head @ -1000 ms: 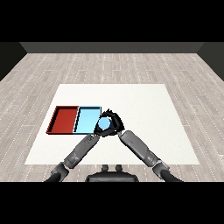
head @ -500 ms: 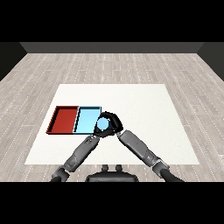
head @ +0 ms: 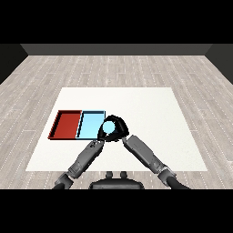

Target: Pick the blue can and put it in the blue box

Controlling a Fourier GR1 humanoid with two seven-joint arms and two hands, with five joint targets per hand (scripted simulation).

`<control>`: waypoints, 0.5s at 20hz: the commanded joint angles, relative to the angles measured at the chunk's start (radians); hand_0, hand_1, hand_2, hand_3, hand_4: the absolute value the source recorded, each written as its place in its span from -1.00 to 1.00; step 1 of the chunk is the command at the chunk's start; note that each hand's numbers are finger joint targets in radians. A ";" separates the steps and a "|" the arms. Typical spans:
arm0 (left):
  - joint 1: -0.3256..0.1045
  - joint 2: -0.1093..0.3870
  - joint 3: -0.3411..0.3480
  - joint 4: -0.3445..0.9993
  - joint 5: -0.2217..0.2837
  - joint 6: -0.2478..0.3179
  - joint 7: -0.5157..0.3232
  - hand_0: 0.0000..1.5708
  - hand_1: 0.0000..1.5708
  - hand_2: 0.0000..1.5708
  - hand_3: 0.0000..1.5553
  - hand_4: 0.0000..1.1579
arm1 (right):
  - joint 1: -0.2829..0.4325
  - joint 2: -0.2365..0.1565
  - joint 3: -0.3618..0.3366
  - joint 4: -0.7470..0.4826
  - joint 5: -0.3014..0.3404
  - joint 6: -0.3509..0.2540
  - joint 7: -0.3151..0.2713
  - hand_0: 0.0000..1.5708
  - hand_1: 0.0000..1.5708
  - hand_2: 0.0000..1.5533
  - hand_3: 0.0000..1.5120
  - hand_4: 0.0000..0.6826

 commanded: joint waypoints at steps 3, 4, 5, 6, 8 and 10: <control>-0.028 -0.016 -0.009 0.043 0.047 0.005 0.006 1.00 1.00 0.93 0.86 0.90 | 0.031 0.018 -0.032 -0.035 0.022 0.023 0.043 -1.00 -1.00 -1.00 -1.00 -1.00; -0.030 -0.016 -0.010 0.046 0.049 0.005 0.004 1.00 1.00 0.93 0.86 0.90 | 0.033 0.018 -0.034 -0.037 0.024 0.025 0.045 -1.00 -1.00 -1.00 -1.00 -1.00; -0.031 -0.016 -0.010 0.048 0.051 0.005 0.002 1.00 1.00 0.93 0.86 0.90 | 0.034 0.018 -0.036 -0.038 0.026 0.027 0.046 -1.00 -1.00 -1.00 -1.00 -1.00; -0.033 -0.016 -0.010 0.063 0.065 0.010 -0.017 1.00 1.00 0.93 0.86 0.90 | 0.035 0.018 -0.037 -0.040 0.027 0.028 0.047 -1.00 -1.00 -1.00 -1.00 -1.00; -0.069 -0.016 -0.008 0.069 0.054 0.012 -0.005 1.00 1.00 0.93 0.87 0.94 | 0.072 0.012 -0.089 -0.035 0.049 0.096 0.028 -1.00 -1.00 -1.00 -1.00 -1.00; -0.004 -0.016 0.011 0.019 0.009 -0.010 0.013 1.00 1.00 0.97 0.90 0.97 | 0.056 0.018 -0.022 -0.021 0.019 0.028 -0.021 -1.00 -1.00 -1.00 -1.00 -1.00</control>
